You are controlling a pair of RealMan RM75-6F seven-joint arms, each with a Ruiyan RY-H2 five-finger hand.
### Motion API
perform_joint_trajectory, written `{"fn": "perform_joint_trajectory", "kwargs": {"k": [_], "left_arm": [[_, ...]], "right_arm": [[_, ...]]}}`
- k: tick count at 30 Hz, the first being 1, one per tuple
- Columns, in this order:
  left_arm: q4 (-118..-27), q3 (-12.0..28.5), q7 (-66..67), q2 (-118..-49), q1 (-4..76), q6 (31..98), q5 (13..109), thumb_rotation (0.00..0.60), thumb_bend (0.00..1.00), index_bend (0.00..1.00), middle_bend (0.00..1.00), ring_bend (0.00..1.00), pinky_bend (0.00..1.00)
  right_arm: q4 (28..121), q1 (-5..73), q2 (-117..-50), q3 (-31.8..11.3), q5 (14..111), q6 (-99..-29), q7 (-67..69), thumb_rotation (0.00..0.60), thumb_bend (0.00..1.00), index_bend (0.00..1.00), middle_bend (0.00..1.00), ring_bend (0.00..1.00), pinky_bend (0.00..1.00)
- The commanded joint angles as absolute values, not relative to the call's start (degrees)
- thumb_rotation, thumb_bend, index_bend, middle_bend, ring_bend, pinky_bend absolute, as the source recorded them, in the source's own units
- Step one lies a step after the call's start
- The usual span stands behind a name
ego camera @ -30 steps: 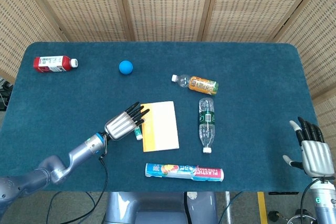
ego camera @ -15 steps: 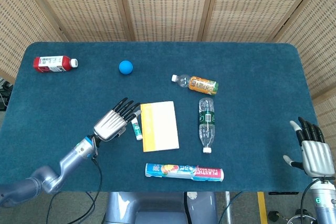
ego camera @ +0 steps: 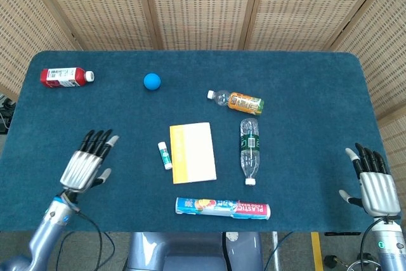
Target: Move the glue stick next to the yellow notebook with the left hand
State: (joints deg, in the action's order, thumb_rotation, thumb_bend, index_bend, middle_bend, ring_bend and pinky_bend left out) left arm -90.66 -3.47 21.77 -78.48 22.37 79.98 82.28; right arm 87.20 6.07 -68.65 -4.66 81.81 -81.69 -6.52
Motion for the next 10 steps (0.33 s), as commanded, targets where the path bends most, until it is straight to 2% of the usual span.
{"fn": "perform_joint_trajectory", "kwargs": {"k": [1,10], "left_arm": [[-94.9,-6.3,23.8,-74.4,16.0,84.0,77.7,0.584,0.33,0.00,0.00,0.00,0.00],[-95.8,-7.1,24.2,-71.3,12.4,86.8,79.7,0.575,0.32,0.00,0.00,0.00,0.00]], "right_arm": [[87.4,6.0,-68.7,-4.5,82.0,-81.9,-7.2,0.600,0.00,0.10,0.00,0.00,0.04],[88.1,5.9,-68.6,-4.2,82.9,-82.3,-7.9,0.600,0.00,0.10,0.00,0.00,0.03]]}}
